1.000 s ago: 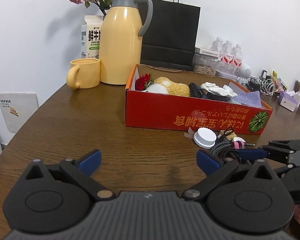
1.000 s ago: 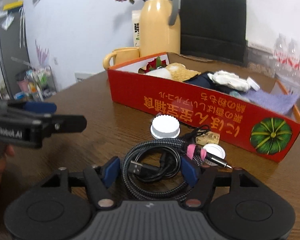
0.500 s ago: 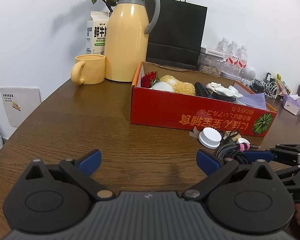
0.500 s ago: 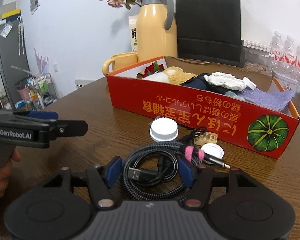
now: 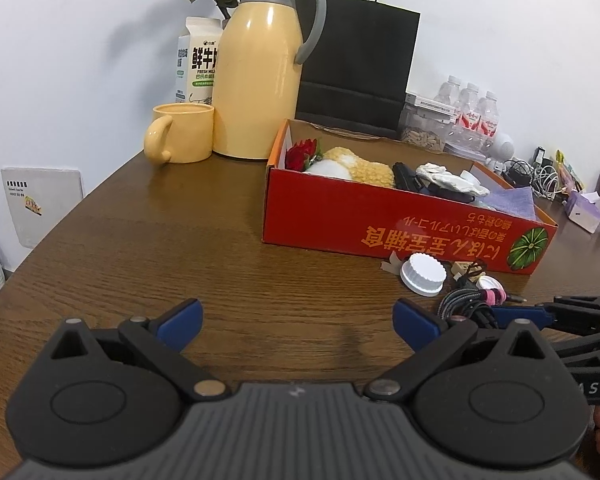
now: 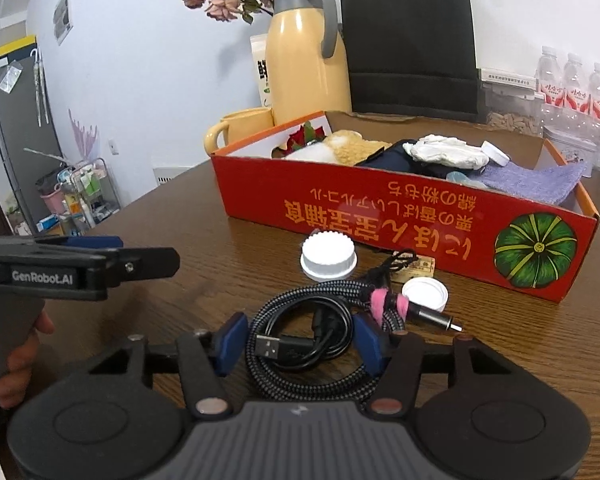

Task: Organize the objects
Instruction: 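Move right gripper back to the coiled black cable on the table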

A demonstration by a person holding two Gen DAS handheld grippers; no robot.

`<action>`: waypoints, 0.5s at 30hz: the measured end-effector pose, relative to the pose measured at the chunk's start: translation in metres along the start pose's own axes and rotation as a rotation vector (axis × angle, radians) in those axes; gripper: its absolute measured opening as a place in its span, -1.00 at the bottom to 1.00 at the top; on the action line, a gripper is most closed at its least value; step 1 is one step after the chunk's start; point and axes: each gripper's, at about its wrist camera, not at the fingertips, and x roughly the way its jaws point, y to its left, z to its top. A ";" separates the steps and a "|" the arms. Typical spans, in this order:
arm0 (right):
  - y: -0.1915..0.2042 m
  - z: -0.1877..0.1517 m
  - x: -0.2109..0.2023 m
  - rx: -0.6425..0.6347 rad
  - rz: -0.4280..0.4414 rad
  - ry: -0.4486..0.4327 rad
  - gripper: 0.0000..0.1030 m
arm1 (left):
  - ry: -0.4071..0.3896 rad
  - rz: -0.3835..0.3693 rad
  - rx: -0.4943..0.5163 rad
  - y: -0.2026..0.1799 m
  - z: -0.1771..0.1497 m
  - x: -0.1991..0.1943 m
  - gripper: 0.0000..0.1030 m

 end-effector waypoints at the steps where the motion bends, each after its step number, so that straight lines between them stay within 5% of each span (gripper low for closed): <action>1: 0.000 0.000 -0.001 0.000 0.002 -0.009 0.09 | 0.000 0.000 -0.004 0.000 0.000 0.000 1.00; 15: -0.007 0.000 -0.007 0.055 0.016 -0.039 0.11 | 0.000 0.009 -0.016 0.001 -0.001 0.000 1.00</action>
